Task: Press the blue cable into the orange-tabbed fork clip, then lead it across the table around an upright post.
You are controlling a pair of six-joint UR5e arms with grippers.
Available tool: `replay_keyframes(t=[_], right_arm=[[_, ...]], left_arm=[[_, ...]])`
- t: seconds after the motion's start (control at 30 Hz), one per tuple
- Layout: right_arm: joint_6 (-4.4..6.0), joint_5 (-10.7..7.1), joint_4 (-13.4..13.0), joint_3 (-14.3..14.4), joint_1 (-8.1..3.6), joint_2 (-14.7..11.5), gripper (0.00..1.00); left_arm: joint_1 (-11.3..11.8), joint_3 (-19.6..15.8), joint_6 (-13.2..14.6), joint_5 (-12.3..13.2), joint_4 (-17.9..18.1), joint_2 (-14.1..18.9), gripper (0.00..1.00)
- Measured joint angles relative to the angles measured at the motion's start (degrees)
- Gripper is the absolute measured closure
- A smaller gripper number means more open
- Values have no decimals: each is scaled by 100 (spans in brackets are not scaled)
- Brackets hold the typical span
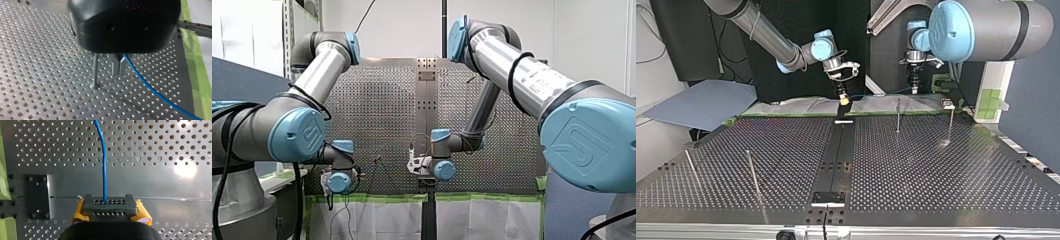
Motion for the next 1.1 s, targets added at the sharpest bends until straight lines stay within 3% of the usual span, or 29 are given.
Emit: replay_keyframes(t=[0.27,0.63,1.1], right_arm=[[12,-3,15,-20,-11,2,100],[-13,0,62,-23,-82,8,100],[-44,93,61,-24,-126,39,100]], left_arm=[[-7,-31,-31,8,36,103,100],[-7,228,-357,259,-97,99,100],[-5,323,-441,288,-150,89,100]])
